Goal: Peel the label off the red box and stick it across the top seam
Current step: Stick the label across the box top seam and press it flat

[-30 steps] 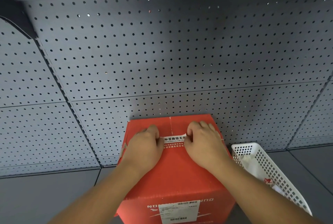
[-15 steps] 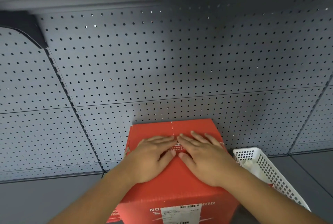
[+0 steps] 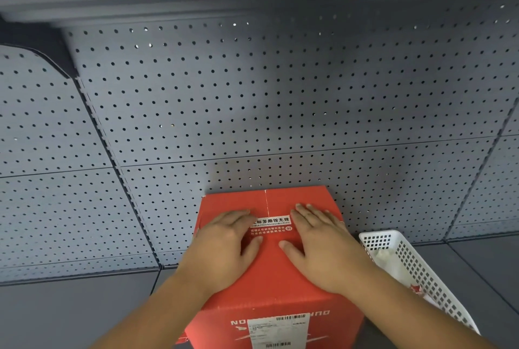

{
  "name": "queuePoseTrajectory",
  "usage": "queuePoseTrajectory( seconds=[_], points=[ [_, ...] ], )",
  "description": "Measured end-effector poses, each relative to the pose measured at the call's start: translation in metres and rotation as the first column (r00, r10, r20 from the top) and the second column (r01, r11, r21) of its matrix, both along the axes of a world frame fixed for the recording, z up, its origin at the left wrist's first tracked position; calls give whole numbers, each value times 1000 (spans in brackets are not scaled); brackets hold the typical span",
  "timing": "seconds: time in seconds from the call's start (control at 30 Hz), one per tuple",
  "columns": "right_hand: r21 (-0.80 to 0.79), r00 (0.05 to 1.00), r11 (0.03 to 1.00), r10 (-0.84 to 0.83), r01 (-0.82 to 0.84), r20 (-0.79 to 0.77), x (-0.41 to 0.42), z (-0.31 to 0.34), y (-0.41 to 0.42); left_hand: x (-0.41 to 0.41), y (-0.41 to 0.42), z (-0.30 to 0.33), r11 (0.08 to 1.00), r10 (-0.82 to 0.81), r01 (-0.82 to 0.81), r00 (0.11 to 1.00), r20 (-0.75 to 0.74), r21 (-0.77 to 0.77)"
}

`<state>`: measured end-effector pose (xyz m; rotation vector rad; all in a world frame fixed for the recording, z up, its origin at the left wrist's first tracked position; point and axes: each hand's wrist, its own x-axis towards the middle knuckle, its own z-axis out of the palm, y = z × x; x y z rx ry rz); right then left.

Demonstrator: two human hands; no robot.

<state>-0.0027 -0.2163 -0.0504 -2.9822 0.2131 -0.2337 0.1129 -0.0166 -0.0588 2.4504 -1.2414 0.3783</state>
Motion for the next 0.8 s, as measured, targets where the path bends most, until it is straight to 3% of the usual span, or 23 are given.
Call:
queuePoseTrajectory(
  seconds=[0.1, 0.2, 0.43, 0.8],
  points=[
    [7, 985, 986, 169, -170, 17, -3, 1, -3, -3, 3, 7, 979, -191, 197, 976, -109, 45],
    [31, 972, 971, 237, -236, -10, -6, 2, -6, -3, 6, 7, 959, -248, 262, 961, -124, 110],
    [-38, 976, 976, 215, -214, 25, -18, 1, -13, -9, 9, 4, 989, -145, 145, 988, -43, -13],
    [-172, 965, 977, 162, -127, 206, -26, -2, -11, -11, 14, 1, 997, -61, 64, 993, 99, -30]
  ],
)
